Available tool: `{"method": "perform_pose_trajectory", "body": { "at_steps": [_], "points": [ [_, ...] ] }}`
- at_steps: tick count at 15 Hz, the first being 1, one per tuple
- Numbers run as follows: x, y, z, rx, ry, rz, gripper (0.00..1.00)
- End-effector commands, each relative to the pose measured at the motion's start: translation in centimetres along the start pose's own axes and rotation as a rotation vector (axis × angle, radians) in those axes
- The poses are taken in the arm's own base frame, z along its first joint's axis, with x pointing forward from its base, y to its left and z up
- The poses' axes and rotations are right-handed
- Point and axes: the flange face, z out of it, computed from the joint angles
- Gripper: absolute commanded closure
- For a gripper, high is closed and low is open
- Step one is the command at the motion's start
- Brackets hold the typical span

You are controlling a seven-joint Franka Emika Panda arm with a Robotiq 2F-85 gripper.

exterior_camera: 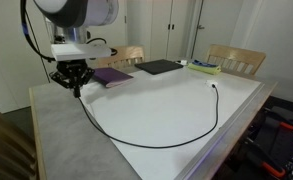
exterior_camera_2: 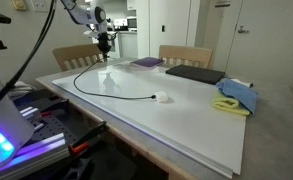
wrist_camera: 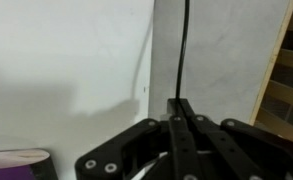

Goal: Fold the charging cable

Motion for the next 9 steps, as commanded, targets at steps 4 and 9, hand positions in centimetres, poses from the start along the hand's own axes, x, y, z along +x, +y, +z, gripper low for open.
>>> {"method": "perform_pose_trajectory", "body": {
  "at_steps": [4,9],
  "points": [
    [-1.2,7.0,-1.8,-0.074,0.046,0.164,0.99],
    [-3.7,11.1,-2.0,-0.138,0.078,0.265,0.99]
  ]
}}
